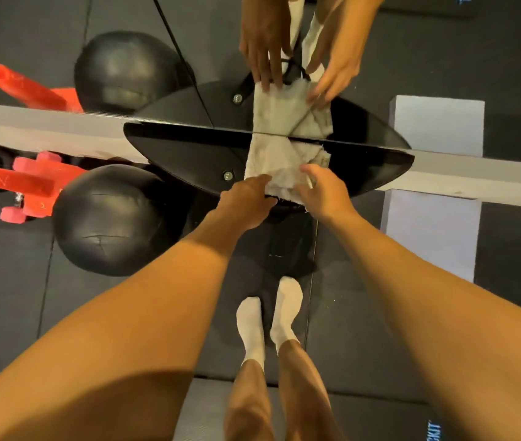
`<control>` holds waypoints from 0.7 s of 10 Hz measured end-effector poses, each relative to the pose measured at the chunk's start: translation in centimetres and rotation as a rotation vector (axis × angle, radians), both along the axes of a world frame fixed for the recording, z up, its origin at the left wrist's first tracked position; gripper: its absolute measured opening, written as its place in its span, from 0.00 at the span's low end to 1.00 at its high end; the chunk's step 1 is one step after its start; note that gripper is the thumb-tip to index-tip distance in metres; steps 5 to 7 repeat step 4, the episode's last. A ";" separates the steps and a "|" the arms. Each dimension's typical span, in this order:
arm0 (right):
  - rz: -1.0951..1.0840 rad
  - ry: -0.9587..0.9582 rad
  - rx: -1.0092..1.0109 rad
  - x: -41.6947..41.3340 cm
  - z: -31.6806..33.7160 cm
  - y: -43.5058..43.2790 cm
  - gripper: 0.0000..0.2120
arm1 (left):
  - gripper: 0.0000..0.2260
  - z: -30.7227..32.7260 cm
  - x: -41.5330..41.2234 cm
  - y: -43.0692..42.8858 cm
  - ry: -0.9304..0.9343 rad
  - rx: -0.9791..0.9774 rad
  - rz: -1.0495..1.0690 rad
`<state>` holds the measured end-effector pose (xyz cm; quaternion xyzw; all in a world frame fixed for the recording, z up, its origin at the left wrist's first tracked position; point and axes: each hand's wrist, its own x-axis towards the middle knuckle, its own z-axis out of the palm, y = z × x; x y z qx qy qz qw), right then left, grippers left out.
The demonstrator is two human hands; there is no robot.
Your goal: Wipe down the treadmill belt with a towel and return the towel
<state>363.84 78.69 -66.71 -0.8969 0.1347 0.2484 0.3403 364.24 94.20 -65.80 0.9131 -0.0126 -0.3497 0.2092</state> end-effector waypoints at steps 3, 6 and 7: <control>0.100 0.133 0.030 0.2 0.8 0.1 0.27 | 0.24 0.1 -0.5 0.9 0.066 0.007 0.026; -0.028 0.016 0.061 -0.3 3.1 0.4 0.22 | 0.22 2.7 -0.5 1.1 0.003 -0.113 0.127; -0.028 0.016 0.061 -0.3 3.1 0.4 0.22 | 0.22 2.7 -0.5 1.1 0.003 -0.113 0.127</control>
